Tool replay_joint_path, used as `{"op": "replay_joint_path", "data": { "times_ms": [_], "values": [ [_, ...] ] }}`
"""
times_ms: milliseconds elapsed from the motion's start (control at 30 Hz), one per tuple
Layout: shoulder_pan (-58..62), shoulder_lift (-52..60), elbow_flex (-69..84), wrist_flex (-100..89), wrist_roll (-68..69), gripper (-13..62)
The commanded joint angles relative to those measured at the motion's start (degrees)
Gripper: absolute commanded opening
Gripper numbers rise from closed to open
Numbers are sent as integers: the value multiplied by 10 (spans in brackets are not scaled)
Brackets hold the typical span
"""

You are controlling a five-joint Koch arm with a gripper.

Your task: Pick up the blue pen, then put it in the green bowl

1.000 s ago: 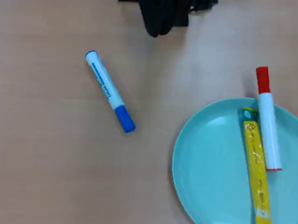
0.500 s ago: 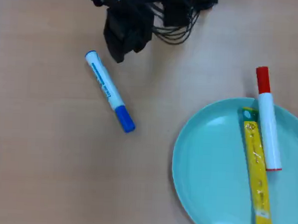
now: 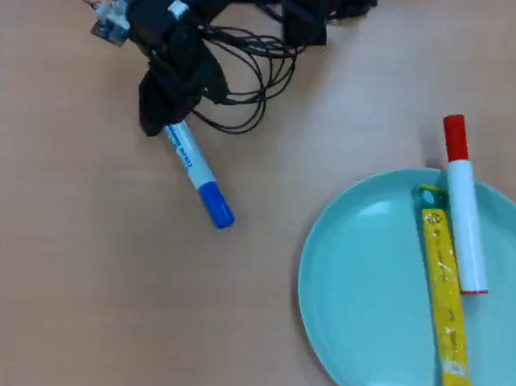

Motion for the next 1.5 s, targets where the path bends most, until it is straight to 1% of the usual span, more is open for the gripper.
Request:
{"op": "replay_joint_path", "data": {
  "times_ms": [0,300,600,733,933,1100,1300,1467],
  "values": [
    [5,5,-25,57,-3,521],
    [16,-102,-31,18,-6,517],
    [24,-105,-24,-25,4,516],
    [20,-114,-21,-59,50,515],
    [5,-127,-21,-81,83,517],
    [-15,-137,-17,-83,188,516],
    [-43,-147,-1,-85,191,517],
    [-56,-146,35,-128,190,516]
  ]
}}
